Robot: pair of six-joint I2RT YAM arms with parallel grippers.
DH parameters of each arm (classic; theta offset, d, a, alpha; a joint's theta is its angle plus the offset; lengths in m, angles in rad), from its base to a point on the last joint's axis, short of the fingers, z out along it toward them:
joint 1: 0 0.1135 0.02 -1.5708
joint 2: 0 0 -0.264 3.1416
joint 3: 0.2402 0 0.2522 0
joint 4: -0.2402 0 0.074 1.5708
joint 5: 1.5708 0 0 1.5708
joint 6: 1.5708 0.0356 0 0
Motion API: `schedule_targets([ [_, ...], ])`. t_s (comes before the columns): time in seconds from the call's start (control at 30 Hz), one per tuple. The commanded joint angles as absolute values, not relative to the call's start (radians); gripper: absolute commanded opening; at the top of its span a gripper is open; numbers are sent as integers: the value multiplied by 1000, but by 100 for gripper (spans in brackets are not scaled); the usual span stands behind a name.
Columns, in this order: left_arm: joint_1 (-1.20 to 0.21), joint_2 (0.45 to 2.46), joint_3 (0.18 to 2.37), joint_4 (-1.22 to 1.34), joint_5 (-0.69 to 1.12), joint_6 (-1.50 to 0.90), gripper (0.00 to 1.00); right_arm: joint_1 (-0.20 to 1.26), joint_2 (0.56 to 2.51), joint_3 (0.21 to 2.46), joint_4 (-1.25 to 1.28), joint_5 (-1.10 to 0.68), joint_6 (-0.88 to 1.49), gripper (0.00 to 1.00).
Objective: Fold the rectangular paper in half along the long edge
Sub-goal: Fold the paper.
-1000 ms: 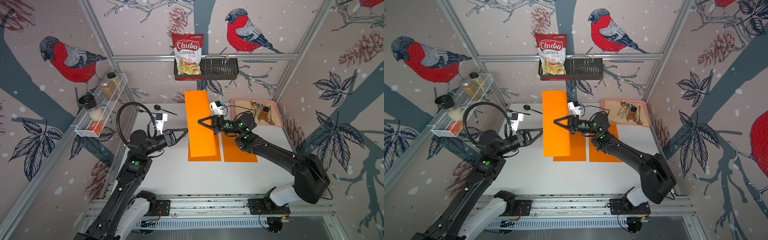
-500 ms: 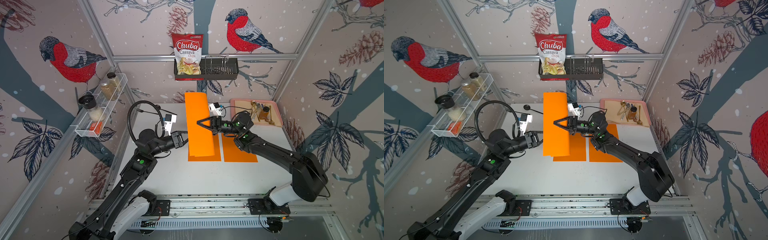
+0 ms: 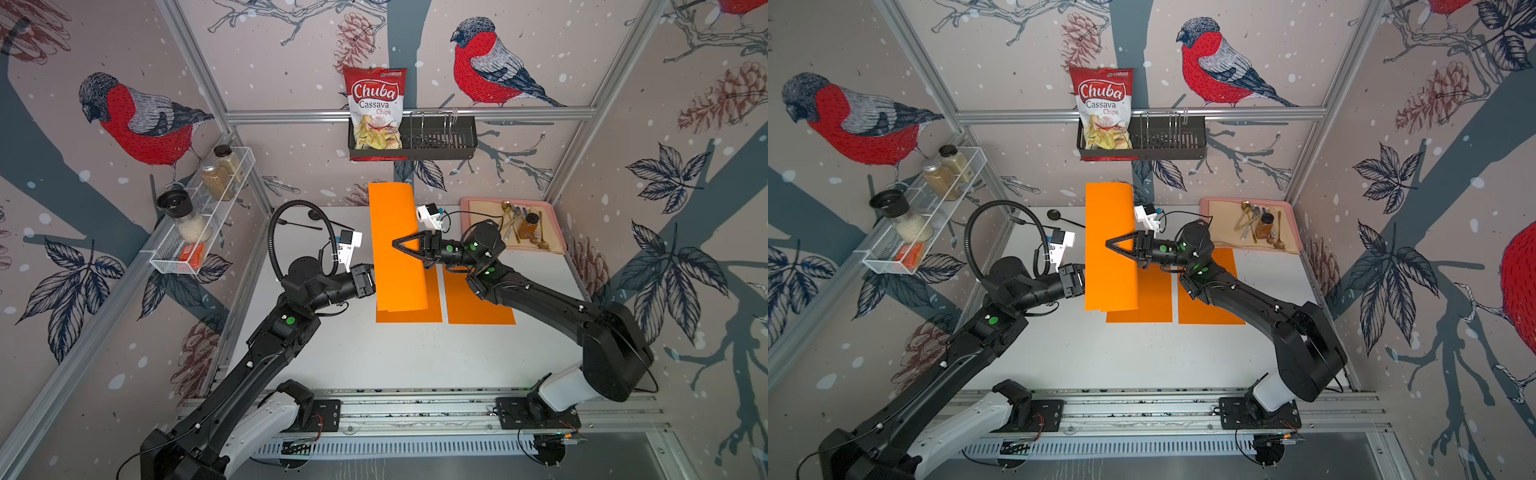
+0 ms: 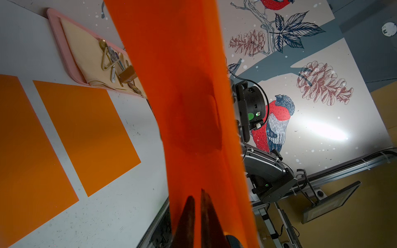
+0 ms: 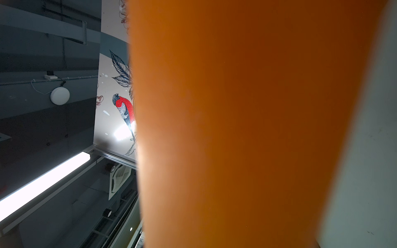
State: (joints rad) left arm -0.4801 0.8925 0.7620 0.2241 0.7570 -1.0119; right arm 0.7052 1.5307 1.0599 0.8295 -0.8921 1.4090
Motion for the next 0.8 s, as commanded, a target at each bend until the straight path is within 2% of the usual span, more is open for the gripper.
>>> schedule_targets([
  [0.0, -489, 895, 761, 244, 751, -996, 0, 706, 1541, 1066, 856, -887, 1393, 37],
  [0.6, -489, 881, 852, 1, 670, -847, 0, 667, 1503, 1063, 836, -899, 1388, 39],
  [0.63, -489, 886, 857, -16, 662, -835, 2, 667, 1503, 1065, 835, -900, 1389, 39],
  [0.67, -489, 888, 864, -36, 657, -822, 13, 666, 1502, 1067, 834, -903, 1391, 39],
  [0.7, -489, 889, 867, -48, 653, -813, 18, 665, 1500, 1068, 831, -903, 1390, 39],
  [0.77, -489, 887, 877, -65, 648, -800, 23, 666, 1496, 1073, 821, -902, 1391, 39],
])
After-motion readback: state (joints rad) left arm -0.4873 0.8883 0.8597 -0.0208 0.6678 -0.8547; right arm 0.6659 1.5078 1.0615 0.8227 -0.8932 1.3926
